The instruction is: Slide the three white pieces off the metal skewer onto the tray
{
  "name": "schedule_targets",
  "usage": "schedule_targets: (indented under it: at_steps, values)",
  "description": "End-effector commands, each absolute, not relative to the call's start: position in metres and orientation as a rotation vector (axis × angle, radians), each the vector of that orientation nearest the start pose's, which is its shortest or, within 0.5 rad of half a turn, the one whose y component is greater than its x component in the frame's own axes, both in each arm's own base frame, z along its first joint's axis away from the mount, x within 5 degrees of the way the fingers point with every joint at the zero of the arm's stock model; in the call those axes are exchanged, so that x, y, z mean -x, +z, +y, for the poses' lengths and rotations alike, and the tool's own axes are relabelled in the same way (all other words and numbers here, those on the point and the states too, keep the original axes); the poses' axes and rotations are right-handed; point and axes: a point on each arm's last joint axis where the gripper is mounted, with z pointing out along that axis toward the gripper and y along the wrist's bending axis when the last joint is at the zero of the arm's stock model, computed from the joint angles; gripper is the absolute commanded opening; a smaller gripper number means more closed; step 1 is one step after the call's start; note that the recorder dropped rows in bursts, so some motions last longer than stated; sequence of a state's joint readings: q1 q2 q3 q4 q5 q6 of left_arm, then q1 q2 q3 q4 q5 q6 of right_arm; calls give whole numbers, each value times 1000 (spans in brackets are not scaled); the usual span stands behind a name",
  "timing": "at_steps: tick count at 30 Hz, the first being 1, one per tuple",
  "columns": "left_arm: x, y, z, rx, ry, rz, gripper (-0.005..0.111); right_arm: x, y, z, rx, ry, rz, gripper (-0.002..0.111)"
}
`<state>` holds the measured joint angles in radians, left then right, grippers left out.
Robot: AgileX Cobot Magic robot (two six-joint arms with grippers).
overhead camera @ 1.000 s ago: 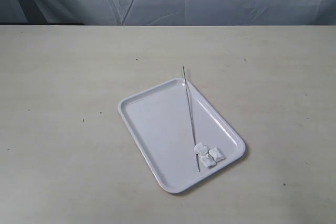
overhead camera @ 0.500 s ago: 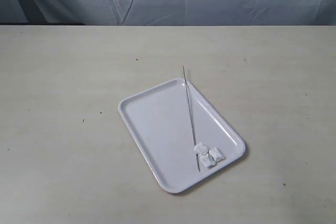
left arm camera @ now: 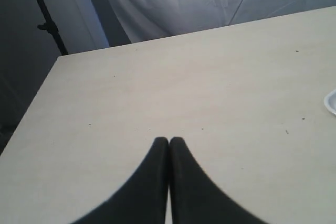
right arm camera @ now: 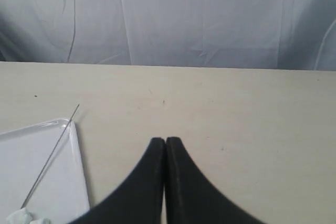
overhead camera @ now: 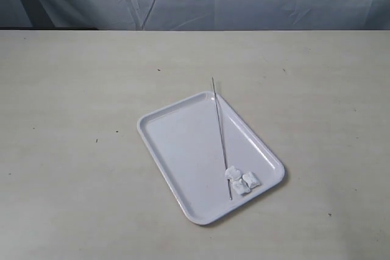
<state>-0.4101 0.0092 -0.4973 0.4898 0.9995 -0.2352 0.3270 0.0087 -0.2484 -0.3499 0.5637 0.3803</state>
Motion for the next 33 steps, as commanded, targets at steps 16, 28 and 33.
schedule_targets:
  at_steps: [16,28,33]
  values:
    - [-32,233,23,-272,395,1937,0,-54,185,-4,-309,158,1776,-1]
    - [-43,209,19,-189,457,1883,0,-54,187,-11,-357,47,1735,-1]
    - [-44,198,19,-192,442,1913,0,-54,187,-10,-295,14,1752,-1]
